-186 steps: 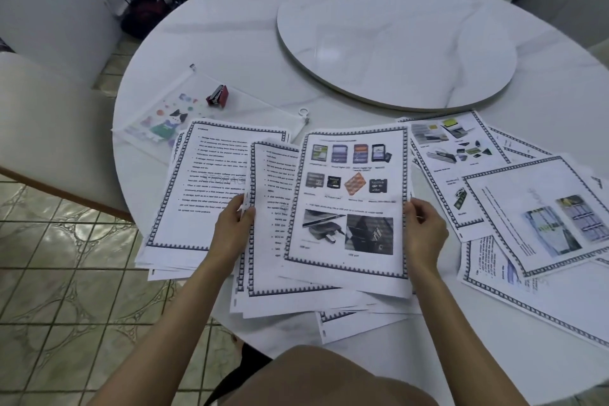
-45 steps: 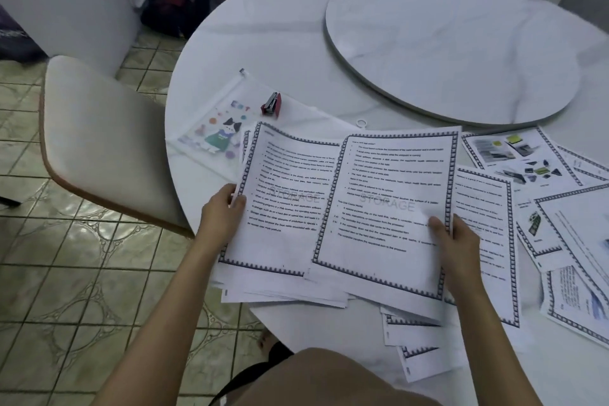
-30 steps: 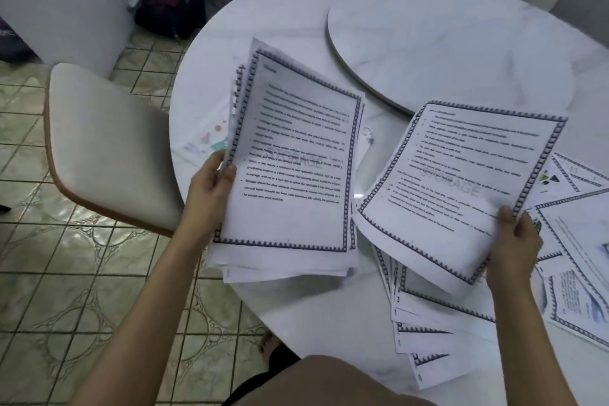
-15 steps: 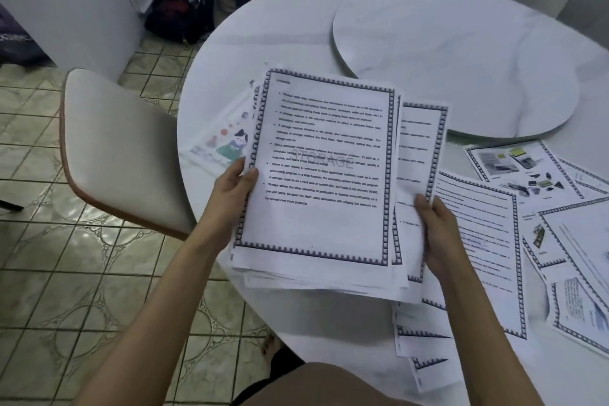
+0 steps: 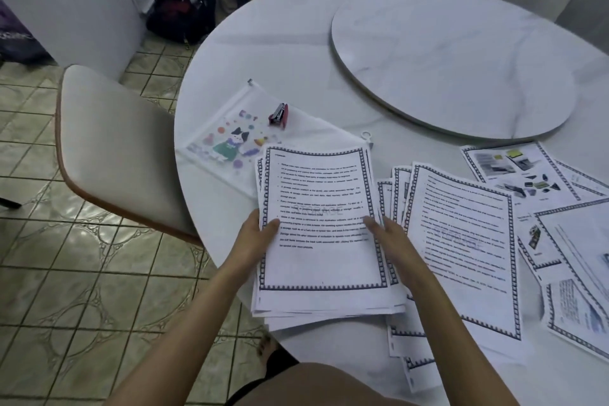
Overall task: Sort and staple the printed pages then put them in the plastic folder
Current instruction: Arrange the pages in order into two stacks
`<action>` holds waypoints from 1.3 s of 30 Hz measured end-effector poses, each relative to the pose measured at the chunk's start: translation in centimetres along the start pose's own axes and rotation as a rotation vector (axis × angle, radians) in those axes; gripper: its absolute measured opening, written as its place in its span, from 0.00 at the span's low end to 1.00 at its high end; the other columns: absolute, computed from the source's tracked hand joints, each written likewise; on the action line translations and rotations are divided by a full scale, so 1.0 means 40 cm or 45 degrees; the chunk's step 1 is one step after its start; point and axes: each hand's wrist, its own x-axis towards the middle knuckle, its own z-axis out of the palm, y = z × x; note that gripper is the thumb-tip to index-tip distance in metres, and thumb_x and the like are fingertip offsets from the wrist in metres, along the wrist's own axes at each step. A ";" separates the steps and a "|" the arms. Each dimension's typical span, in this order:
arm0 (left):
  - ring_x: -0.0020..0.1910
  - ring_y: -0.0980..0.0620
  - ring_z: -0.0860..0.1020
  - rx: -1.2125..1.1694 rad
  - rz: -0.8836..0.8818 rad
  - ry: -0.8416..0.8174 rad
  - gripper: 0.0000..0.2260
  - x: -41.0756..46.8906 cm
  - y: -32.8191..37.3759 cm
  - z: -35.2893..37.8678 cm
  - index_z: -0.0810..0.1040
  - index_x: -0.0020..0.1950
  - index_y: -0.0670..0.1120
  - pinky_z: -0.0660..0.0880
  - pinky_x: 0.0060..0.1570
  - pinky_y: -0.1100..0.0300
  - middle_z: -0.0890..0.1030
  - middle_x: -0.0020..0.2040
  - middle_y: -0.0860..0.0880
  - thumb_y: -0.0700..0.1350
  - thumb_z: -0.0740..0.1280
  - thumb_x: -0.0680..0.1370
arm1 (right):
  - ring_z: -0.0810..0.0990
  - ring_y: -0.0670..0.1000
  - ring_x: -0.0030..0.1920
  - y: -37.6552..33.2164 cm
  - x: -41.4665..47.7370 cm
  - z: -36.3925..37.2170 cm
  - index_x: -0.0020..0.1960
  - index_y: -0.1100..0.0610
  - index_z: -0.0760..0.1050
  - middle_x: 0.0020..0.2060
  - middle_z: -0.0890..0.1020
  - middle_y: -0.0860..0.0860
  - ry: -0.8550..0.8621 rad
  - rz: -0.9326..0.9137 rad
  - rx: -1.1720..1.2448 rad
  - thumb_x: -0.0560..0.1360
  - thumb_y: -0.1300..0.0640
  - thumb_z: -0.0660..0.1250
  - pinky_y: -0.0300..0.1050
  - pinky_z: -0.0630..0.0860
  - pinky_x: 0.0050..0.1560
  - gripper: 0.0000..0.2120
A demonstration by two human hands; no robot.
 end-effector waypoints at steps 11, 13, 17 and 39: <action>0.61 0.60 0.72 0.128 0.693 0.426 0.21 -0.050 0.154 0.021 0.63 0.69 0.40 0.70 0.60 0.69 0.73 0.64 0.50 0.43 0.62 0.79 | 0.80 0.36 0.49 -0.131 -0.062 0.036 0.54 0.47 0.75 0.46 0.82 0.37 0.247 -0.654 0.107 0.77 0.56 0.64 0.34 0.78 0.49 0.07; 0.54 0.70 0.72 0.080 0.785 0.478 0.18 -0.065 0.175 0.022 0.64 0.67 0.41 0.70 0.55 0.75 0.74 0.57 0.55 0.40 0.62 0.78 | 0.81 0.36 0.43 -0.146 -0.075 0.044 0.48 0.47 0.74 0.40 0.83 0.37 0.300 -0.687 0.249 0.76 0.58 0.64 0.36 0.78 0.45 0.06; 0.51 0.75 0.72 0.083 0.861 0.542 0.16 -0.077 0.149 0.020 0.65 0.64 0.37 0.71 0.51 0.74 0.74 0.54 0.57 0.39 0.62 0.78 | 0.81 0.36 0.44 -0.131 -0.085 0.064 0.49 0.49 0.75 0.44 0.81 0.43 0.335 -0.717 0.308 0.77 0.59 0.64 0.33 0.77 0.45 0.05; 0.57 0.45 0.76 0.473 0.299 0.267 0.15 -0.066 -0.002 -0.003 0.71 0.64 0.41 0.71 0.51 0.60 0.78 0.59 0.44 0.45 0.61 0.80 | 0.74 0.39 0.47 -0.011 -0.079 0.058 0.54 0.49 0.69 0.45 0.74 0.37 0.189 -0.385 -0.086 0.76 0.55 0.66 0.18 0.67 0.40 0.09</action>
